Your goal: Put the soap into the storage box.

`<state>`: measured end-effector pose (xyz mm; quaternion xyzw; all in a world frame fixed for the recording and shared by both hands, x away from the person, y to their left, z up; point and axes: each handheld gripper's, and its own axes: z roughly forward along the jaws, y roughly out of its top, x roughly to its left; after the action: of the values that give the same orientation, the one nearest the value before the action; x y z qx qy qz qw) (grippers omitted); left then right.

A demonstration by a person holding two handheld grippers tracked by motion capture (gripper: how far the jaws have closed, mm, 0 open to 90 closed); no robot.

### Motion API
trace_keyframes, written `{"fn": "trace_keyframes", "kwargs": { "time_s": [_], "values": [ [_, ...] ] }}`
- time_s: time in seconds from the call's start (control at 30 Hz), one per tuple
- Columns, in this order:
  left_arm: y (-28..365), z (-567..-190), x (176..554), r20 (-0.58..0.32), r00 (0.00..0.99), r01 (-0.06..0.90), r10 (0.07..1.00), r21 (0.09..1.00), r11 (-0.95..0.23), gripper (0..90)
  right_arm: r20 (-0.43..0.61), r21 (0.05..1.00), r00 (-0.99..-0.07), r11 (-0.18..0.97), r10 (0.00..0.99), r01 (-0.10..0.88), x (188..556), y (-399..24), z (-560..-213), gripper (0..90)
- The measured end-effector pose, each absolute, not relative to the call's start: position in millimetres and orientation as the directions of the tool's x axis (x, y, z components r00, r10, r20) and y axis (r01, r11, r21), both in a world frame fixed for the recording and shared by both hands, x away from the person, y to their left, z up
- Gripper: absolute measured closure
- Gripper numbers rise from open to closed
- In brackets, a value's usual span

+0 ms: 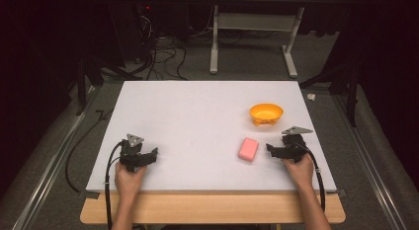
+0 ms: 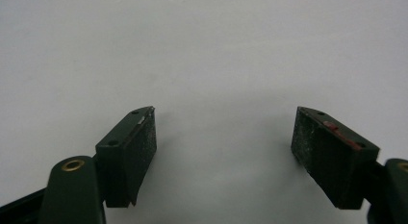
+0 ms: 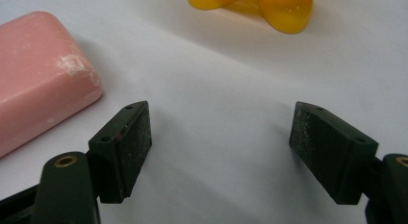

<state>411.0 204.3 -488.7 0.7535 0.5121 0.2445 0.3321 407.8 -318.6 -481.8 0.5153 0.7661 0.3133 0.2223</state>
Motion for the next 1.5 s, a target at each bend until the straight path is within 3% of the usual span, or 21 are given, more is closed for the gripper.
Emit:
{"fn": "trace_keyframes", "kwargs": {
  "time_s": [1.5],
  "values": [
    [207.0,-489.0,413.4,-0.006,0.356,0.626,0.934,0.744,-0.234,22.6,-0.02,0.704,-0.368,0.275,0.929,0.655,408.1,-318.0,-480.9,23.3]
  ]
}}
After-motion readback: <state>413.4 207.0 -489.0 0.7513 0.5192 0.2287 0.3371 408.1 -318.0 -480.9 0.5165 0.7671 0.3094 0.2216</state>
